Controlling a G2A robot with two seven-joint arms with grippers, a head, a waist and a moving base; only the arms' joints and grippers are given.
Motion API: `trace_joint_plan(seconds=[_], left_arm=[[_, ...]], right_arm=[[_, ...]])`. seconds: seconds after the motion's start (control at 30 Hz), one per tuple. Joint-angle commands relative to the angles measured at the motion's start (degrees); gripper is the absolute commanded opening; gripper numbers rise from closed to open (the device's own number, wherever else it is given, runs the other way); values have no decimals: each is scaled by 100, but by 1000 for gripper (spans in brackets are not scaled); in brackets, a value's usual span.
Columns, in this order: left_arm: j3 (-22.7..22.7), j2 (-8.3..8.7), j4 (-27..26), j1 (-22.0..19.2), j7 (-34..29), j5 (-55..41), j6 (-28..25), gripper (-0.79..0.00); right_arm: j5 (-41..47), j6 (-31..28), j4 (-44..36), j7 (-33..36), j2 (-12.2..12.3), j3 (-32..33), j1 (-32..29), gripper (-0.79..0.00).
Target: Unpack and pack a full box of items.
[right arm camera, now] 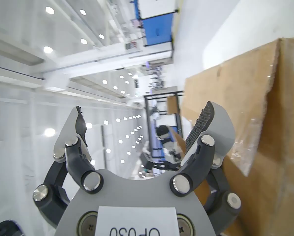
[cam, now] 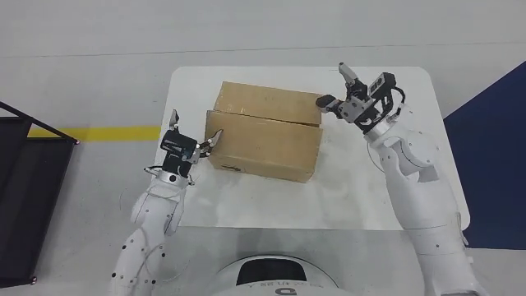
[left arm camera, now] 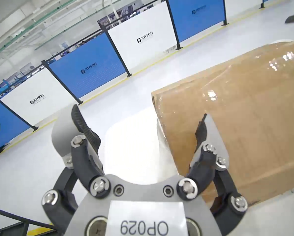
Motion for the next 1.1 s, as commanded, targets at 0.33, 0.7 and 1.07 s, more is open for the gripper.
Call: trace_joint_plan(seconds=[0.33,0.7,1.07], left_arm=[[493,-84,176,-295,-701,-305,463,0],[-163,-19,40,129,-222,-633,939,0],[-395,47,1095,89,110,438,1407,0]], right_arm=[[-1185,247,-436,268,70,-314,-328,0],[-2039,1279,-280,-415,34,-900,167,0],[-1994,1312,-278,-439,21,-957,238,0]])
